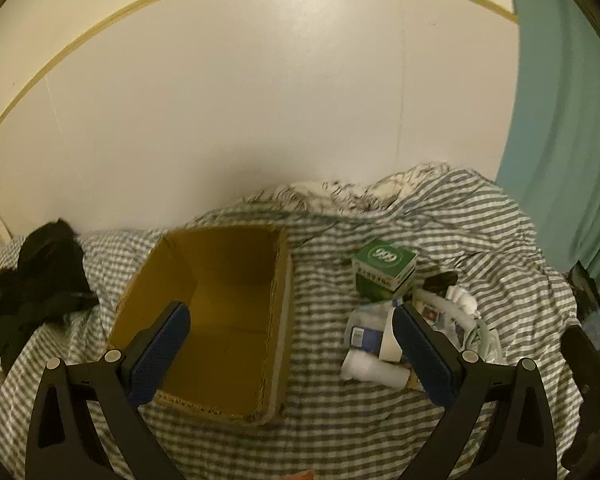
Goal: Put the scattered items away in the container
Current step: 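Move both tools toward the pile of items on the bed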
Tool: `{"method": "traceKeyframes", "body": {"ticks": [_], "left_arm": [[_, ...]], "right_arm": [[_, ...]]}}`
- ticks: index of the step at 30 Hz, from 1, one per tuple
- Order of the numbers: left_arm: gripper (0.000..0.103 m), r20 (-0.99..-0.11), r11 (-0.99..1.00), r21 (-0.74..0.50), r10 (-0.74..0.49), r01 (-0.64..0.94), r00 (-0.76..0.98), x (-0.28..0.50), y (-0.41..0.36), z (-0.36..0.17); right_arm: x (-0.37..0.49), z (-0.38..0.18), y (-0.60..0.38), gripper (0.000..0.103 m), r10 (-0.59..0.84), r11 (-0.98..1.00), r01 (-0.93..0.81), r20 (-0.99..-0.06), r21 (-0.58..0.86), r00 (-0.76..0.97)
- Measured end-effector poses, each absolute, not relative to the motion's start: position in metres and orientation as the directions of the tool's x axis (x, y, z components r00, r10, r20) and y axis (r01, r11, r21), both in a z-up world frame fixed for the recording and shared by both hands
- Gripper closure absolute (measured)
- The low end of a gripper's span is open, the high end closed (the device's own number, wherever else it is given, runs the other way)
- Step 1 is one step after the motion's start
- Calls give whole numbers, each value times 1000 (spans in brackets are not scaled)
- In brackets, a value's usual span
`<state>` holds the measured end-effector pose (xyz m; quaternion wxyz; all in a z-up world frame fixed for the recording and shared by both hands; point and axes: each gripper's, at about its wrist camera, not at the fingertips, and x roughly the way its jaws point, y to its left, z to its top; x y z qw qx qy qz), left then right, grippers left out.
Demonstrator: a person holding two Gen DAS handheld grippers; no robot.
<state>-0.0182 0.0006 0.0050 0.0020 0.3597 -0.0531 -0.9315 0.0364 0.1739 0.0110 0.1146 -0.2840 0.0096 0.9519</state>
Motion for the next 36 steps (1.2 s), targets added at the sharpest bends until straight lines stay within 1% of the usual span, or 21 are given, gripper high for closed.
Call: {"method": "traceKeyframes", "body": {"ticks": [3,11,14,17,19,25,33,36], "left_arm": [[0,-650,-992,113,-33,-54,-759,-15,4,7],[0,-666,-992,59,42,-109,-745,-15,4,3],[0,-653,-991,66,42,-112,-756,-11,5,3],[0,-628,-990,110,-1,-88,-778,-8,8,4],[0,-625,-988,123,-7,-90,-780,-8,9,4],[0,-642,-989,117,-3,-95,-767,-10,8,1],[0,-722,-991,102,-11,-91,-692,-21,12,-15],[0,-728,-992,84,6,-98,-686,-23,10,-19]], "right_arm": [[36,10,173,0,212,-974,-221,-543,-49,-813],[37,8,171,0,214,-973,-224,-542,-48,-813],[37,6,170,0,214,-973,-224,-542,-47,-813],[38,4,168,0,213,-974,-221,-541,-50,-814],[37,4,168,0,212,-974,-220,-540,-50,-814],[37,3,168,0,209,-975,-219,-535,-44,-819],[36,2,169,0,204,-976,-216,-534,-40,-821],[35,2,172,0,195,-977,-208,-525,-34,-828]]}}
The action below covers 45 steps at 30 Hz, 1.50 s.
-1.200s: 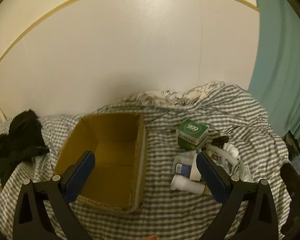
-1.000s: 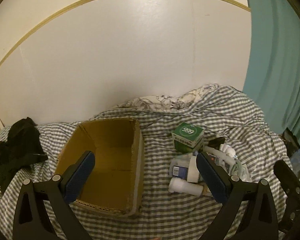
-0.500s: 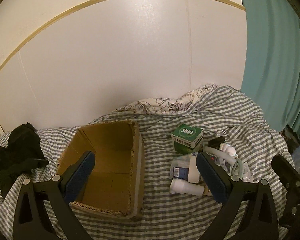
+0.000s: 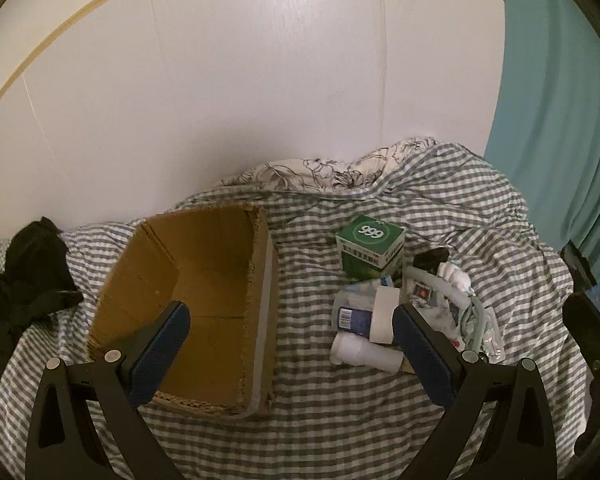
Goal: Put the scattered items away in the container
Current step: 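Move both tools toward the pile of items on the bed, then grasp the white tape roll with the left tool while the right tool grasps the plastic bag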
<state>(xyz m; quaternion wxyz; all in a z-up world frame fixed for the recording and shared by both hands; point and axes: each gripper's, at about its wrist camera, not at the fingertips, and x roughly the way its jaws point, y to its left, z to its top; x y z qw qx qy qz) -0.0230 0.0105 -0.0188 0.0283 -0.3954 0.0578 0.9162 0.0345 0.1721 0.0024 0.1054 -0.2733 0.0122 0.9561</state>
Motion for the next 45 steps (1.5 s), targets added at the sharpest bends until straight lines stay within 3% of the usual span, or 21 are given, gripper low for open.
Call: {"method": "traceKeyframes", "body": {"ticks": [10,23,37,45], "left_arm": [[0,-706,-992,-23,105,-126,-700,-38,16,-40],[0,-754,-970,35,132,-239,-644,-64,48,-95],[0,-850,-957,62,98,-283,-518,-95,65,-159],[4,-868,-952,39,119,-305,-482,-112,75,-183]], "right_arm": [[19,-9,190,0,189,-978,-208,-509,-22,-840],[-4,-53,247,0,230,-960,-280,-545,10,-806],[-27,-134,226,1,107,-993,-44,-673,-111,-732],[-51,-179,213,14,82,-987,52,-748,-154,-658]]}}
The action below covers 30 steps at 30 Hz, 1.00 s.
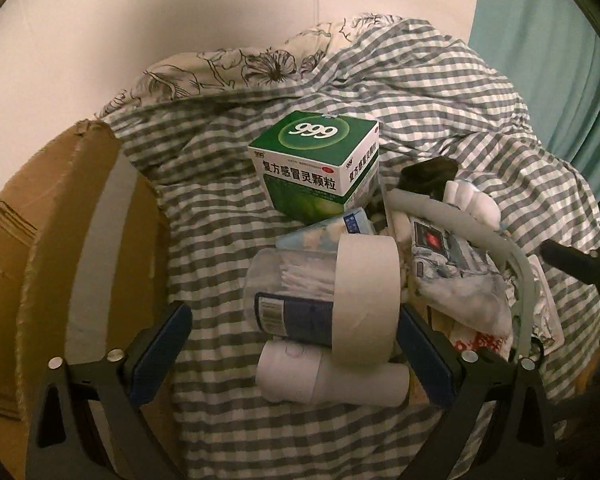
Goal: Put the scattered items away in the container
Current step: 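Grasp the white tape roll with the left tool while the right tool grasps the plastic bag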
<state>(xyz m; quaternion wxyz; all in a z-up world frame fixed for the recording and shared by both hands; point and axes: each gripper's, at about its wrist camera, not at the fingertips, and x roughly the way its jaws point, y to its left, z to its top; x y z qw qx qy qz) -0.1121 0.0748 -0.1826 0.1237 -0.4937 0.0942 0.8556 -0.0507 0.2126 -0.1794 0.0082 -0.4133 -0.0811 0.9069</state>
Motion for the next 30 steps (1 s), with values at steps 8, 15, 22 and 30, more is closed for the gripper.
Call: {"method": "traceKeyframes", "body": {"ticks": [8,15,22,30], "left_arm": [[53,-876,-936,14,159,-353,-455,-119,85,-190],[72,-870,-938,4,168,-347,-464,-119,78,-183],[75,-858,-941,3,172,-340,-484,-110,69,-167],[75,-820,-937,3,198,-349,-538,-87,61,-128]], "right_arm": [[-80,-204,215,64,111,-986,32,-787,-164,-606],[-76,-194,219,93,156,-984,-31,-777,-173,-609],[-63,-164,214,94,184,-982,-82,-742,-172,-644],[-45,-119,188,94,201,-977,-97,-660,-191,-724]]}}
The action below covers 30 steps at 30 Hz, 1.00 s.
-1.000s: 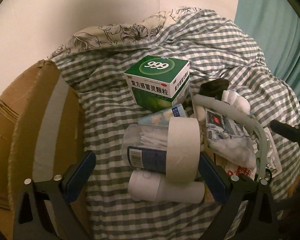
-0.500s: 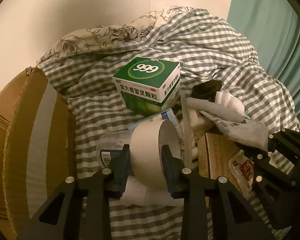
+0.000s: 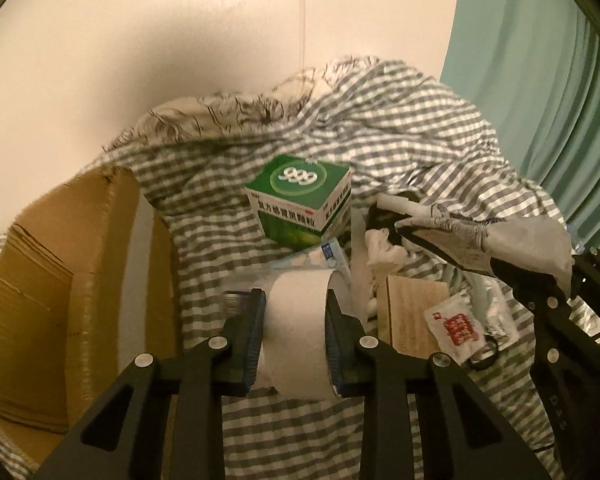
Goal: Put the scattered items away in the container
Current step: 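Grasp the white tape roll with the left tool while the right tool grasps the plastic bag, then carry tape roll and bag into the cardboard box and open both tools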
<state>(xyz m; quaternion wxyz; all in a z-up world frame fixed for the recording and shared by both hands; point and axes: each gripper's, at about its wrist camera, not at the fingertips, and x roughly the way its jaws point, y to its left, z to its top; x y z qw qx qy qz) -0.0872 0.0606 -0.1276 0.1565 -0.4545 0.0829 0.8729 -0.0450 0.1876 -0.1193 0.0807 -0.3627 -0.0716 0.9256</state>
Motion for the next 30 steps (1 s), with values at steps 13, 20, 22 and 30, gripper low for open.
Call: {"method": "traceKeyframes", "body": {"ticks": [13,20,22,30], "left_arm": [[75,-682,-940,11,241,-340,-690,-39,21,-33],[75,-584,-946,29,246,-323,-774,-8,-8,15],[75,-556,-950,33,241,-311,-796,0,-18,27],[75,-471,-967,39,205,-253,-858,12,-57,59]], "right_arm": [[-16,-46,150,94,252,-966,-175,-526,-193,-812],[5,-12,120,94,246,-965,-171,-466,-198,-850],[9,-4,111,94,240,-966,-166,-453,-196,-859],[14,23,80,94,205,-970,-131,-402,-203,-893]]}}
